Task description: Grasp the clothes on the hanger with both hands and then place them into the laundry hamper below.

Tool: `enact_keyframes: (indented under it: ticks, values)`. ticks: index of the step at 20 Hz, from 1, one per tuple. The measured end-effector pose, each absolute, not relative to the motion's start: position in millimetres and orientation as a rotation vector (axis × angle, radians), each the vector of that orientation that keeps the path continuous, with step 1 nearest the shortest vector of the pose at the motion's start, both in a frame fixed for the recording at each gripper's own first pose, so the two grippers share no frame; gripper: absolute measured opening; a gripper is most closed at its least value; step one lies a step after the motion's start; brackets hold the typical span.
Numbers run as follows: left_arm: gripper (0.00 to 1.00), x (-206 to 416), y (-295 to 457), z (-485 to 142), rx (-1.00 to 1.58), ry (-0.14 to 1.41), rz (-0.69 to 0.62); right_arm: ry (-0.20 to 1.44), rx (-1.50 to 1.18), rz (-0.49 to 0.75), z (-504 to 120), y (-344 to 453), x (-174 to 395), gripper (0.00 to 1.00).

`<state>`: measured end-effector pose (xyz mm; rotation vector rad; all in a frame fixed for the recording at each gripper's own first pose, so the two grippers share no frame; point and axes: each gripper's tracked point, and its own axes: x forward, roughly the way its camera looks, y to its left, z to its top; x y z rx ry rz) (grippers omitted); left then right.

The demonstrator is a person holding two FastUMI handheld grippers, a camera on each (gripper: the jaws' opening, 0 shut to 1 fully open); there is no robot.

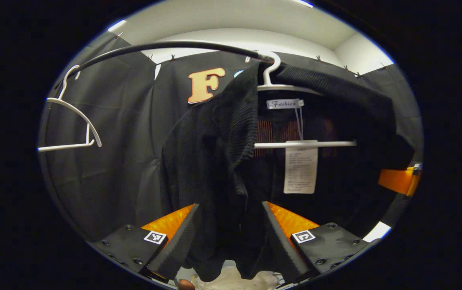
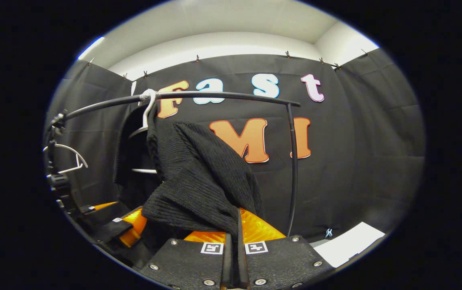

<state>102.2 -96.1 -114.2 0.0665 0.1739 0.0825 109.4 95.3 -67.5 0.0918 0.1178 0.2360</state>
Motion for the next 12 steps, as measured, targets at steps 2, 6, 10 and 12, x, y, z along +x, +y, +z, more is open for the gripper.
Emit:
enact_keyframes:
  ticks: [2, 6, 10, 12]
  values:
    - [0.94, 116, -86, -124, 0.080, 0.193, 0.135, 0.110, 0.094, 0.272, -61, 91, 106, 0.05]
    - [0.92, 132, -64, -125, 0.094, 0.171, 0.215, 0.073, 0.064, 0.315, -44, 81, 102, 0.05]
    - [0.86, 134, -53, -126, 0.102, 0.164, 0.236, 0.042, 0.037, 0.351, -28, 72, 93, 0.05]
    - [0.72, 133, -47, -125, 0.109, 0.165, 0.250, 0.025, 0.034, 0.366, -20, 69, 90, 0.05]
